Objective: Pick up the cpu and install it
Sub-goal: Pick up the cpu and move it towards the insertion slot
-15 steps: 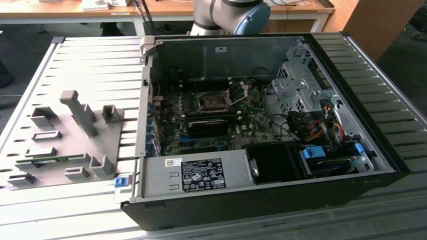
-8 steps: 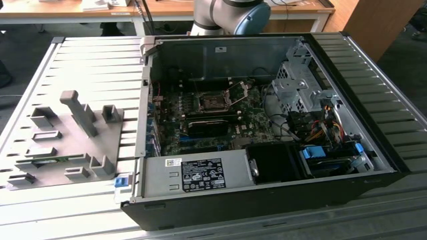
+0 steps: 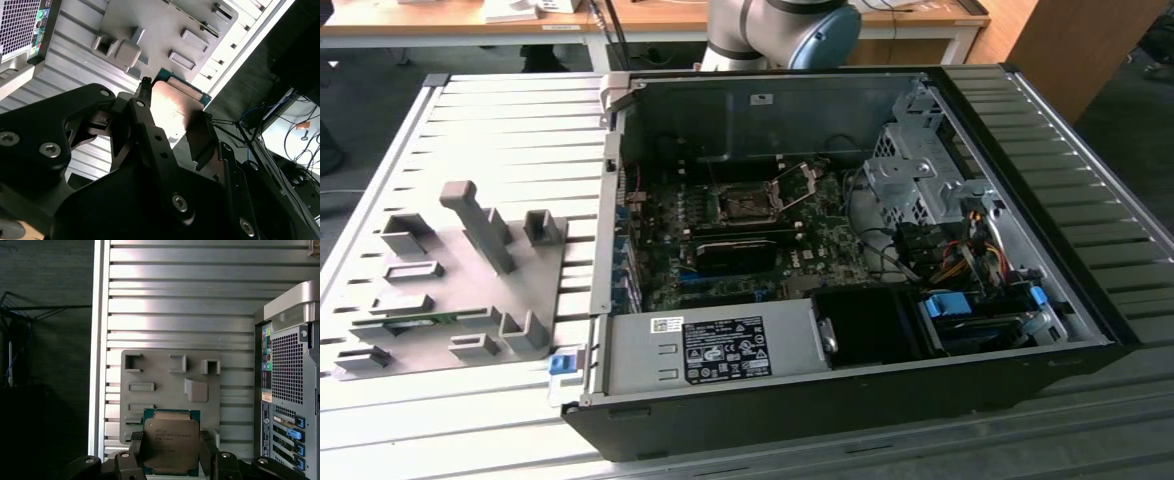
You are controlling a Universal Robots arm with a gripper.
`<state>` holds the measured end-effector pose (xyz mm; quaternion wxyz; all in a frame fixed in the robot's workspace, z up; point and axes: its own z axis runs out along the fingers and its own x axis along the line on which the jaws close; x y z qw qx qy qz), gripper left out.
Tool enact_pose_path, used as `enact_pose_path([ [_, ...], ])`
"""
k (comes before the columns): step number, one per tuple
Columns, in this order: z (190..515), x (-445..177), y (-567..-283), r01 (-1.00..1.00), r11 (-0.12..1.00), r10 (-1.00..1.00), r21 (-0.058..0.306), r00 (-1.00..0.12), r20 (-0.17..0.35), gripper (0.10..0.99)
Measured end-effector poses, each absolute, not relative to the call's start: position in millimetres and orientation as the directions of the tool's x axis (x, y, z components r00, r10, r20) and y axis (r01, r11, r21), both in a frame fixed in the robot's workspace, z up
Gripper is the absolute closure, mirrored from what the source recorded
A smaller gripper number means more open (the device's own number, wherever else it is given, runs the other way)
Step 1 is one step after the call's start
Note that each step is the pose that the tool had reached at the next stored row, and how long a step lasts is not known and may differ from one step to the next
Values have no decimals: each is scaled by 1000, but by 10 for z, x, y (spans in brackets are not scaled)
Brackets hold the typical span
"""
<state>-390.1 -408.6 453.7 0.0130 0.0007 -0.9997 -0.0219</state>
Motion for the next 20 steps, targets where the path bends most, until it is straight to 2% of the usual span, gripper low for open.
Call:
enact_pose_path([
  [20, 4537, -3694, -4084, -1, 999, -2, 44, -1000, 26, 557],
])
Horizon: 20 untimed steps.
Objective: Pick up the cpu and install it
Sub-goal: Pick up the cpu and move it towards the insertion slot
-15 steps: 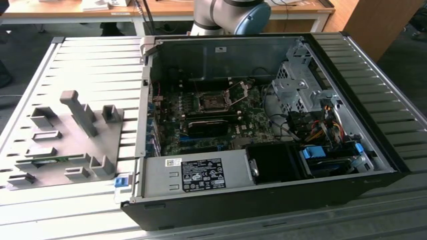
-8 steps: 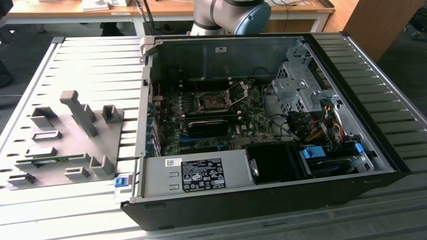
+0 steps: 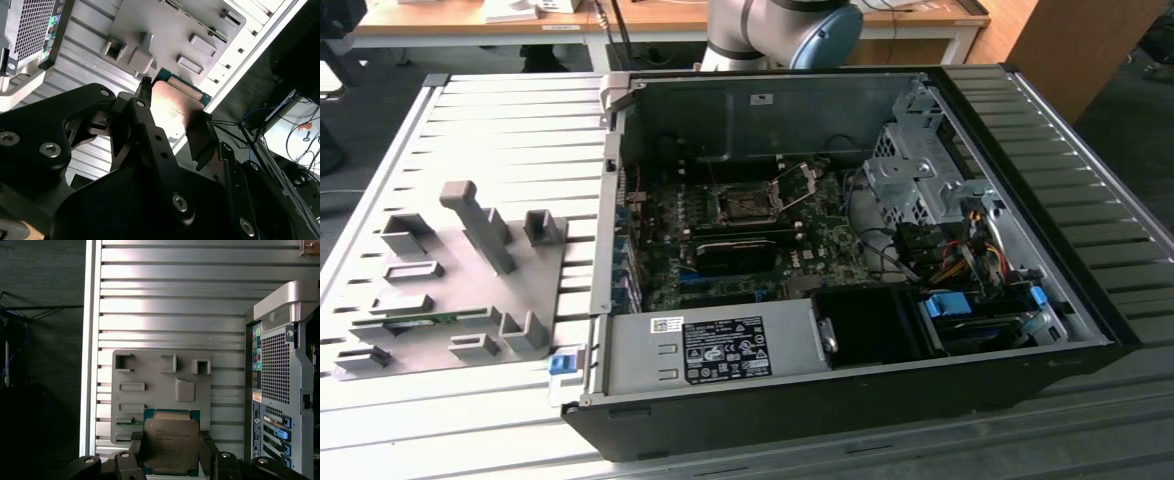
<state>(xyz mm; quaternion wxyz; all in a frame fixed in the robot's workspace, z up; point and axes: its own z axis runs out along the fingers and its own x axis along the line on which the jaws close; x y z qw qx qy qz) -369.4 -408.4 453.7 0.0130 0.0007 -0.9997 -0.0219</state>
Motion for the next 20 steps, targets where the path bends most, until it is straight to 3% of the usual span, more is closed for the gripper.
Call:
enact_pose_path([
  [20, 4529, -3276, -4084, -1, 999, -2, 44, -1000, 26, 557],
])
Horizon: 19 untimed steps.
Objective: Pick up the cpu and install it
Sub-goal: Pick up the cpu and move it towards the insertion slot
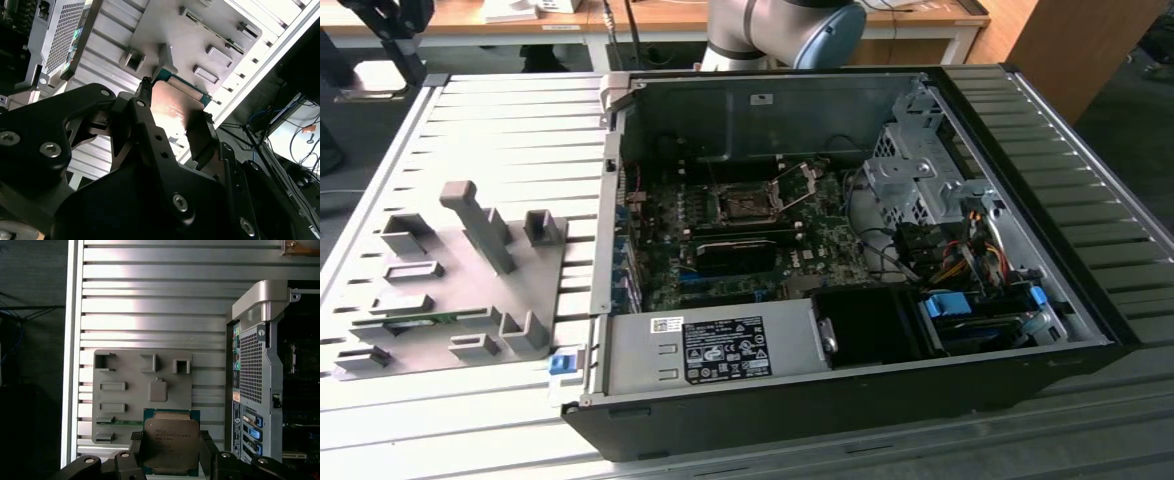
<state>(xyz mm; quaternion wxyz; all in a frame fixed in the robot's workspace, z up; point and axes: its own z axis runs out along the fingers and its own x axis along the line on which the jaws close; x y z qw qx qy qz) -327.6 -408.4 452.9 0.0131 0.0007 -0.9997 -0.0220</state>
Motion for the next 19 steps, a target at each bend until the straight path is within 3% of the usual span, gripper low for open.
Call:
enact_pose_path([
  [19, 4521, -2941, -4081, -1, 999, -2, 49, -1000, 26, 557],
])
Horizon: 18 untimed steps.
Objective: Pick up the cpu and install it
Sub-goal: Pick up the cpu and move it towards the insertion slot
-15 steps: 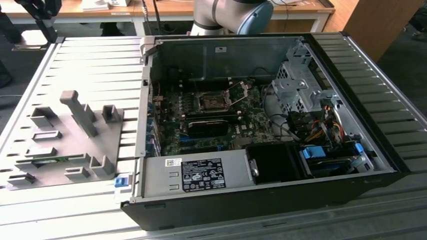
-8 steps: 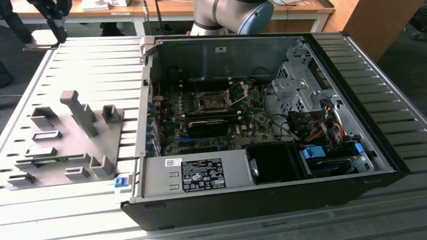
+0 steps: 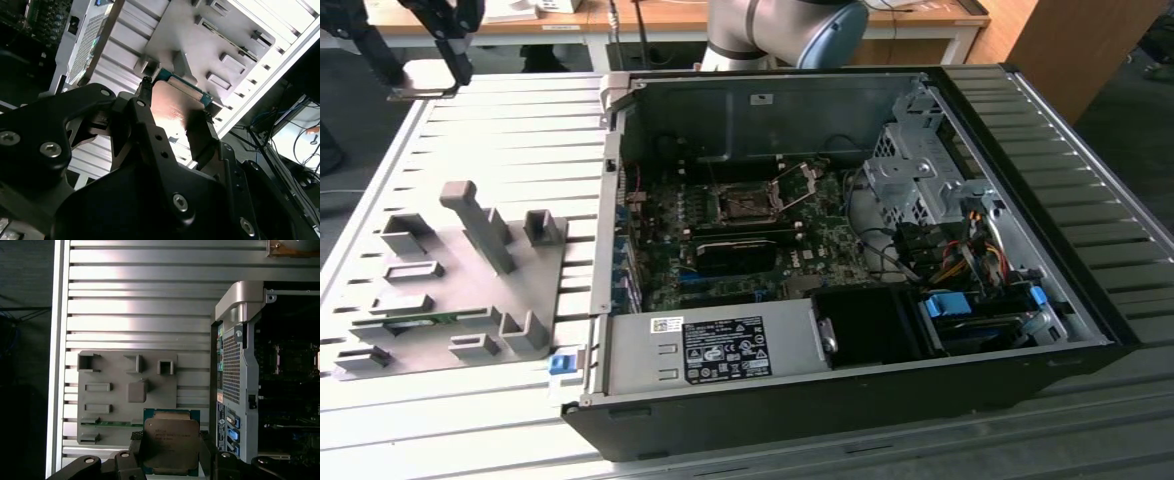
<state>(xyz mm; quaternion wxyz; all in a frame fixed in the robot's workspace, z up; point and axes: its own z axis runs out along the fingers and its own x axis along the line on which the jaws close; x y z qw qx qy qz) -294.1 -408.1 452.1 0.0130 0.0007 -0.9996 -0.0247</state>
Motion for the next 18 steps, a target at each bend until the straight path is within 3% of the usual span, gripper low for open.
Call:
enact_pose_path([
  [18, 4476, -2459, -3992, -1, 999, -2, 49, -1000, 26, 557],
])
